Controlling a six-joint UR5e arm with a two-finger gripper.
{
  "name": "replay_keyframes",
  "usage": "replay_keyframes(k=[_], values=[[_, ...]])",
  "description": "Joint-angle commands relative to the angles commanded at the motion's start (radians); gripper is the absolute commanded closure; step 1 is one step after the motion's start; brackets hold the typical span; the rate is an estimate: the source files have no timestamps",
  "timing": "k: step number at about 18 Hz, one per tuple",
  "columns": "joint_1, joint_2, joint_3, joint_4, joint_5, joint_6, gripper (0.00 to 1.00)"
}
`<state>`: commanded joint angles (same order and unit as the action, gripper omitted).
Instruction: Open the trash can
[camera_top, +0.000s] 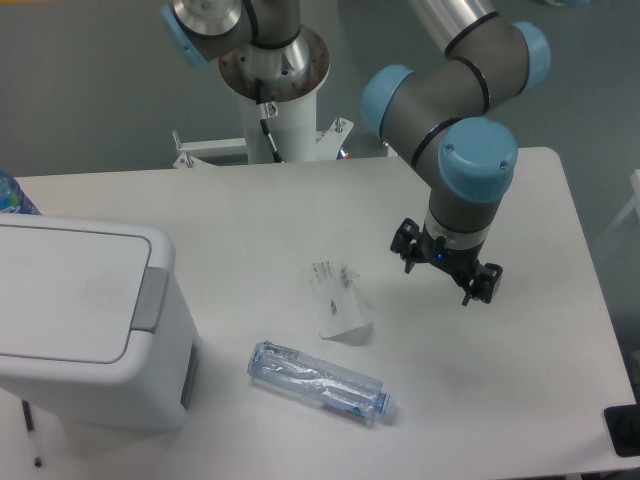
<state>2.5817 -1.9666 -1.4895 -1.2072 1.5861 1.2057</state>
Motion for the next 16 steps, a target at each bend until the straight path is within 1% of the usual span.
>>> replay_keyframes(k=[9,11,12,14,15,16], values=[[-0.009,-0.003,-0.001,0.008,0.020,0.038,0.00],[-0.015,-0.002,-0.009,0.031,0.021,0.026,0.00],[-0.024,0.002,-0.029,0.043,0.023,0.015,0.00],[-0.029,0.017,-0.055,0.107,0.023,-0.009,0.00],[-0.028,0.020,-0.064,0.118,0.017,-0.020,0.00],[-0.029,0.026,-0.058,0.117,0.014,-0.032,0.00]])
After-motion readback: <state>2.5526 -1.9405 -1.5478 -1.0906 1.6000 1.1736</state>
